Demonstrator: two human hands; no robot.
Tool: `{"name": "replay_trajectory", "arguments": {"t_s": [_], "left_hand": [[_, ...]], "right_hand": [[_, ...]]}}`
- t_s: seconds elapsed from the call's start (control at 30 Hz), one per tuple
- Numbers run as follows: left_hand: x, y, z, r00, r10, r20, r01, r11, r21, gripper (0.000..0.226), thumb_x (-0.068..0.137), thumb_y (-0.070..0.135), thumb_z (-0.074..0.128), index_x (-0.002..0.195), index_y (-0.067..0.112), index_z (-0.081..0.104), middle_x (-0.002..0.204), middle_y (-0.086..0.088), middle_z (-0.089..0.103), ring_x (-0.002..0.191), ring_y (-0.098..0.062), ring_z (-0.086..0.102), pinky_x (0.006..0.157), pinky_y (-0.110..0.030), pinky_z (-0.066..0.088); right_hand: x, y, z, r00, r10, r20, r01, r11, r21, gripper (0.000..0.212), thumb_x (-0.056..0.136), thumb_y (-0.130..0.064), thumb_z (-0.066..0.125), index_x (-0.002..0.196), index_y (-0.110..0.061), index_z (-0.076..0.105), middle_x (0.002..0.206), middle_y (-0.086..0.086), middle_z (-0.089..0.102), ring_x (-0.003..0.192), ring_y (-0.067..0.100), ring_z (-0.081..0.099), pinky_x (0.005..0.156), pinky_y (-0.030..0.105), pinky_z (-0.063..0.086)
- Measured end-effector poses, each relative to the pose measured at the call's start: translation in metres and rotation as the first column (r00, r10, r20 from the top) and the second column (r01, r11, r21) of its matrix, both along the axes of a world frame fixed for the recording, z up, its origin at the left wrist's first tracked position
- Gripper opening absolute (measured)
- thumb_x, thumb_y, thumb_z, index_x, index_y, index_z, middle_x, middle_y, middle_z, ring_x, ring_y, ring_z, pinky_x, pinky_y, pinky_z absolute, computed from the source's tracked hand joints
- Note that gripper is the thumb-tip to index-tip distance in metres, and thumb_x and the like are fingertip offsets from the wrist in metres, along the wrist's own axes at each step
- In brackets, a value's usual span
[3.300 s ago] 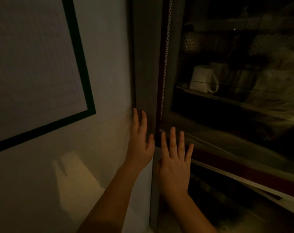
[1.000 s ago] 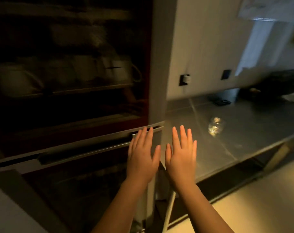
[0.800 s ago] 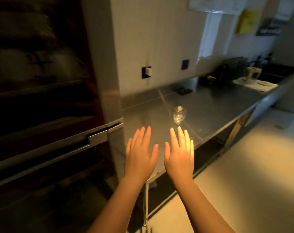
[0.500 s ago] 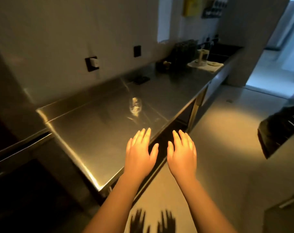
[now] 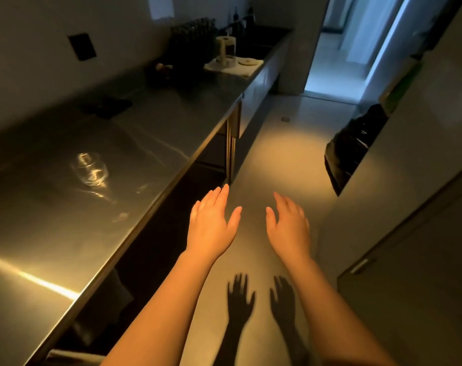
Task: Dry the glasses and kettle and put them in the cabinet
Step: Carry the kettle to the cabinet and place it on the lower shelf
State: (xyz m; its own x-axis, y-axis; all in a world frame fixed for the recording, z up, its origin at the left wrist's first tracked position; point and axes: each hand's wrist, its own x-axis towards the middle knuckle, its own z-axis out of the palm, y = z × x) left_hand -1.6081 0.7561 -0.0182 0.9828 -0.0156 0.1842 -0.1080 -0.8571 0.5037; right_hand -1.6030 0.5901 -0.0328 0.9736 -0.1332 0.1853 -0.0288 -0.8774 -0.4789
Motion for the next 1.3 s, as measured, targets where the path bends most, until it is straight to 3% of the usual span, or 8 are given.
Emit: {"name": "replay_trajectory", "arguments": {"t_s": [0.2, 0.4, 0.77, 0.9, 1.03, 1.3], "left_hand": [[0.058, -0.037, -0.014, 0.997, -0.072, -0.011, 0.073, 0.997, 0.016, 0.062, 0.097, 0.048, 0.04, 0.151, 0.021, 0.024, 0.154, 0.0, 0.034, 0.144, -0.016, 0.025, 0.116, -0.044, 0.026], [0.133, -0.063, -0.032, 0.992, -0.125, -0.007, 0.125, 0.992, 0.01, 0.063, 0.097, 0.048, 0.041, 0.151, 0.02, 0.026, 0.153, -0.001, 0.035, 0.143, -0.017, 0.028, 0.116, -0.044, 0.026], [0.362, -0.073, -0.022, 0.988, -0.152, 0.024, 0.153, 0.987, -0.043, 0.063, 0.096, 0.049, 0.042, 0.15, 0.019, 0.027, 0.151, -0.005, 0.038, 0.141, -0.02, 0.032, 0.113, -0.046, 0.031], [0.434, -0.075, -0.012, 0.991, -0.134, 0.026, 0.136, 0.986, -0.097, 0.063, 0.096, 0.049, 0.044, 0.15, 0.021, 0.028, 0.152, -0.004, 0.038, 0.14, -0.02, 0.033, 0.113, -0.048, 0.031], [0.489, -0.087, -0.008, 0.992, -0.129, -0.018, 0.125, 0.984, -0.127, 0.063, 0.096, 0.047, 0.046, 0.15, 0.022, 0.026, 0.153, -0.002, 0.035, 0.142, -0.02, 0.029, 0.116, -0.046, 0.027], [0.601, -0.129, -0.022, 0.991, -0.105, -0.085, 0.098, 0.992, -0.078, 0.065, 0.097, 0.051, 0.041, 0.152, 0.023, 0.019, 0.157, -0.002, 0.025, 0.145, -0.021, 0.021, 0.118, -0.044, 0.021]], "right_hand": [[0.04, -0.044, -0.013, 0.997, -0.07, -0.025, 0.071, 0.997, 0.039, 0.044, 0.098, -0.03, 0.043, 0.138, -0.013, 0.046, 0.139, 0.009, 0.049, 0.127, 0.028, 0.042, 0.106, 0.041, 0.035], [0.105, -0.07, -0.026, 0.995, -0.094, -0.028, 0.096, 0.993, 0.062, 0.044, 0.098, -0.029, 0.044, 0.14, -0.015, 0.045, 0.141, 0.009, 0.046, 0.13, 0.027, 0.039, 0.107, 0.041, 0.034], [0.327, -0.082, -0.008, 0.989, -0.127, -0.072, 0.128, 0.992, 0.012, 0.05, 0.098, -0.041, 0.037, 0.143, -0.019, 0.041, 0.148, 0.005, 0.04, 0.135, 0.024, 0.038, 0.109, 0.04, 0.036], [0.391, -0.086, -0.004, 0.972, -0.125, 0.199, 0.128, 0.992, 0.001, 0.049, 0.095, -0.04, 0.039, 0.122, -0.007, 0.064, 0.123, 0.015, 0.063, 0.111, 0.031, 0.062, 0.089, 0.046, 0.054], [0.451, -0.097, 0.001, 0.986, -0.162, 0.033, 0.161, 0.986, 0.036, 0.049, 0.097, -0.044, 0.038, 0.136, -0.018, 0.05, 0.142, 0.007, 0.049, 0.129, 0.025, 0.046, 0.105, 0.047, 0.042], [0.569, -0.135, -0.009, 0.99, -0.142, 0.015, 0.141, 0.989, 0.054, 0.047, 0.097, -0.041, 0.042, 0.14, -0.021, 0.046, 0.147, 0.004, 0.042, 0.133, 0.023, 0.041, 0.107, 0.046, 0.039]]}}
